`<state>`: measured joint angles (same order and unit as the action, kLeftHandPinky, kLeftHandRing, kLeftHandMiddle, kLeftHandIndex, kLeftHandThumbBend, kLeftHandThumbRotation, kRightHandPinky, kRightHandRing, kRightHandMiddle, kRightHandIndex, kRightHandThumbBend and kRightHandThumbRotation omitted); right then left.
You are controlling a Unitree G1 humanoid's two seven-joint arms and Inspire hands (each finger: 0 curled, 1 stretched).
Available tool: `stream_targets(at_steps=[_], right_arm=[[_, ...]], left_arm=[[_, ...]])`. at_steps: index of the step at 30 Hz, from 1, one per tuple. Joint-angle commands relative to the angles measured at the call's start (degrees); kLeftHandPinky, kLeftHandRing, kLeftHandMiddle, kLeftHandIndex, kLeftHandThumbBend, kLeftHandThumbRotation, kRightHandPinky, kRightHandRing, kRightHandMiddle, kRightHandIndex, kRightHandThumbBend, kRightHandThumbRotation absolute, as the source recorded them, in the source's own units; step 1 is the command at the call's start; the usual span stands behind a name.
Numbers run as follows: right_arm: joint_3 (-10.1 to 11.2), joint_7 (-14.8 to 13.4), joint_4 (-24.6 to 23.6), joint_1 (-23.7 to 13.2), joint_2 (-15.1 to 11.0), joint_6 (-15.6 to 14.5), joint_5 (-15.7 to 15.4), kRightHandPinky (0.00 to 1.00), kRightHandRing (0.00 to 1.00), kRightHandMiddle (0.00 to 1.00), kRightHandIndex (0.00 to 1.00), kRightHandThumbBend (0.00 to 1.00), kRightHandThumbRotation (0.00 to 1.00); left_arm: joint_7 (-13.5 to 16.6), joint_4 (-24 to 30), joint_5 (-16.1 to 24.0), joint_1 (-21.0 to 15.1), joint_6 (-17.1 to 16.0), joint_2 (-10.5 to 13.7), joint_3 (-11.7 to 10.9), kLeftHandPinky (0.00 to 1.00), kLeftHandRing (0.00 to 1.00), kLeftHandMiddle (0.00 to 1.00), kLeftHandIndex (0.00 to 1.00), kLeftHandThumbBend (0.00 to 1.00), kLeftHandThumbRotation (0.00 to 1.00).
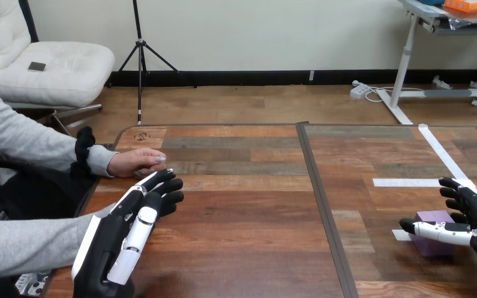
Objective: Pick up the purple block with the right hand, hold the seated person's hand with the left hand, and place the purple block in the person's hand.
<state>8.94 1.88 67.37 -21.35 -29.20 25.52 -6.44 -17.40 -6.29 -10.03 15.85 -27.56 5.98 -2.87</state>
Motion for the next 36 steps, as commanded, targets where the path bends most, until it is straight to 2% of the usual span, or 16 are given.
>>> stream_targets(at_steps=[1, 13, 19, 25, 36], right_arm=[[-1.2, -0.1, -0.4, -1.7, 0.3, -2.0, -0.4, 0.88, 0.90, 0.88, 0.86, 1.00, 0.00], [-1.8, -1.2, -0.7, -1.7, 0.2, -2.8, -1.1, 0.81, 0.83, 0.82, 0.83, 0.99, 0.00], [-2.5, -1.8, -0.7, -1.6, 0.1, -2.8, -1.5, 0.81, 0.82, 0.81, 0.81, 0.99, 0.00], [-4.7, -3.7, -0.6, -2.0, -0.5, -4.7, -3.9, 0.79, 0.81, 0.80, 0.79, 0.99, 0.00], [-5.2, -4.2, -0.8, -2.1, -0.6, -5.3, -4.4, 0.71, 0.74, 0.75, 0.75, 0.98, 0.00]], left_arm=[[-0.1, 1.4, 0.0, -3.4, -1.4, 0.3, -0.2, 0.80, 0.78, 0.78, 0.77, 0.43, 0.79], [-0.4, 1.2, 0.0, -3.4, -1.5, 0.5, -0.2, 0.77, 0.77, 0.76, 0.74, 0.42, 0.78], [-0.1, 1.2, 0.4, -3.4, -1.8, 0.5, -0.2, 0.76, 0.76, 0.75, 0.73, 0.43, 0.78], [0.3, 2.0, 0.7, -3.0, -1.0, 0.4, -0.2, 0.75, 0.75, 0.75, 0.72, 0.43, 0.78], [0.3, 2.2, 0.4, -3.1, -1.2, 0.2, -0.1, 0.74, 0.75, 0.75, 0.71, 0.40, 0.78]])
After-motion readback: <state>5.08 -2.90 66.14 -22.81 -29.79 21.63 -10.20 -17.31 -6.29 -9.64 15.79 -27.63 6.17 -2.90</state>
